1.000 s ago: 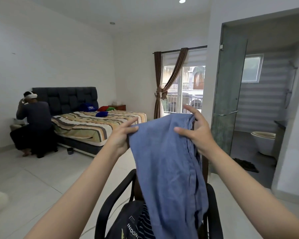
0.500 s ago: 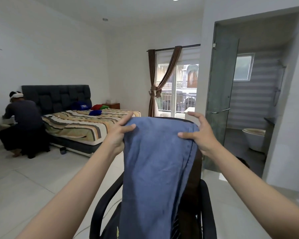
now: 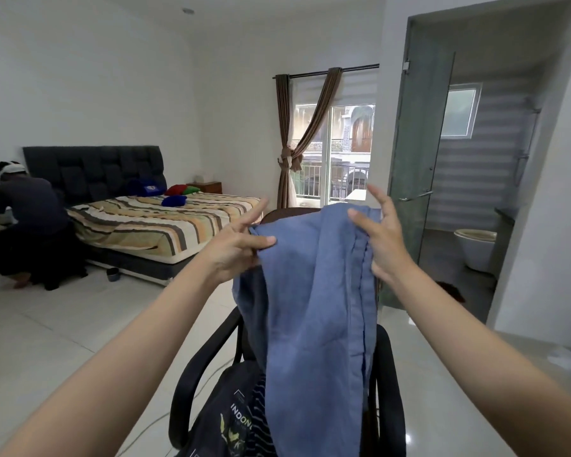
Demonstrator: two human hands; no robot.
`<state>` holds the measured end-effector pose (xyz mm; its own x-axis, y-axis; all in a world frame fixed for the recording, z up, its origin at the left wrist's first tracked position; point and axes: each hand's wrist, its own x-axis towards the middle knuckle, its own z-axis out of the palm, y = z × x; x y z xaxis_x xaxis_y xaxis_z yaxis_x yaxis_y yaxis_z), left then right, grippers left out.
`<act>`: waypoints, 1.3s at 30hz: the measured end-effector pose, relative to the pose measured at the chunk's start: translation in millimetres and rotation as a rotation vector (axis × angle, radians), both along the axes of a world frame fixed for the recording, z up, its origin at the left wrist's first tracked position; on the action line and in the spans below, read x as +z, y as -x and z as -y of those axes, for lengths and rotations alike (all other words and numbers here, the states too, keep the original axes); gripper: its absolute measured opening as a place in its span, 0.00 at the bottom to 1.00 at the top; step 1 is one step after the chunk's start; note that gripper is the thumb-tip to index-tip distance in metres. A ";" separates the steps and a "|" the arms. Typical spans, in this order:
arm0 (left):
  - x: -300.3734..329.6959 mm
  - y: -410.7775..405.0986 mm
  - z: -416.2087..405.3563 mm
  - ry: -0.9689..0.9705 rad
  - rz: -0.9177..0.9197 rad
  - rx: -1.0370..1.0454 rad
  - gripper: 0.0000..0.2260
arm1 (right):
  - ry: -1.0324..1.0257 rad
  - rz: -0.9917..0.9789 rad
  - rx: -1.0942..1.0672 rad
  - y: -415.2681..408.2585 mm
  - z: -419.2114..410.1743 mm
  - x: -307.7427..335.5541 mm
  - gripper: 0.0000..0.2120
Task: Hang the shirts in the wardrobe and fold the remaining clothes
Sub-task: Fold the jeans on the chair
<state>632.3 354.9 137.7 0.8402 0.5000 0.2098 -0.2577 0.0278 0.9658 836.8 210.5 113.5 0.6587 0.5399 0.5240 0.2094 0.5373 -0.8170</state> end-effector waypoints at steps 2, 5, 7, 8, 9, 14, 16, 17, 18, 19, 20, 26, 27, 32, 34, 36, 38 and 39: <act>5.2 -2.8 -1.8 0.091 0.116 0.084 0.29 | 0.159 0.113 0.090 -0.8 3.8 -9.4 0.41; -4.2 -7.4 -1.0 0.149 0.220 0.128 0.25 | 0.172 0.127 0.069 -12.3 12.2 0.8 0.45; -10.0 -12.4 4.4 0.113 0.206 0.101 0.29 | 0.069 0.064 -0.002 -15.1 14.5 11.4 0.38; -9.8 -15.2 5.4 0.097 0.201 0.097 0.31 | 0.019 0.020 -0.012 -14.8 13.5 11.9 0.34; -6.4 -16.9 5.6 0.091 0.203 0.114 0.32 | -0.002 -0.002 -0.007 -14.3 11.6 9.1 0.30; 8.5 -20.0 -6.6 0.122 0.244 0.217 0.30 | 0.250 0.186 -0.038 -21.4 13.7 3.9 0.36; 4.9 -22.1 -6.0 0.116 0.236 0.204 0.28 | 0.155 0.139 -0.135 -23.7 14.2 14.0 0.32; 3.8 -23.3 -5.0 0.092 0.230 0.193 0.27 | 0.077 0.082 -0.152 -23.3 13.7 16.1 0.30; 4.4 -24.1 -4.2 0.072 0.227 0.185 0.26 | -0.007 0.033 -0.137 -22.5 12.3 15.0 0.29; 6.5 -25.0 -3.8 0.063 0.226 0.183 0.26 | -0.025 0.025 -0.116 -17.9 11.5 12.6 0.27; 8.9 -25.5 -3.8 0.046 0.220 0.193 0.25 | -0.008 0.049 -0.086 -15.1 10.0 9.1 0.26; -0.1 -22.8 -1.8 -0.207 0.137 0.323 0.19 | 0.157 0.194 -0.125 -9.2 11.8 14.5 0.14; -1.7 -22.2 -2.2 -0.244 0.128 0.327 0.18 | 0.166 0.187 -0.129 -8.5 11.7 17.1 0.12; 11.4 -23.8 -1.2 -0.231 0.169 0.345 0.17 | -0.032 -0.016 -0.058 -9.3 12.7 33.4 0.10; 23.9 -28.3 -1.7 -0.206 0.213 0.329 0.18 | -0.041 0.074 -0.021 -9.1 15.9 28.3 0.16; 33.0 -31.7 -2.3 -0.227 0.235 0.284 0.21 | 0.131 0.335 -0.068 -5.0 18.5 16.6 0.19; 34.6 -32.1 -1.3 -0.306 0.224 0.211 0.24 | 0.197 0.447 -0.140 -4.1 18.7 15.5 0.19; 32.4 -31.4 0.0 -0.361 0.207 0.177 0.24 | 0.164 0.435 -0.176 -3.8 19.2 20.8 0.17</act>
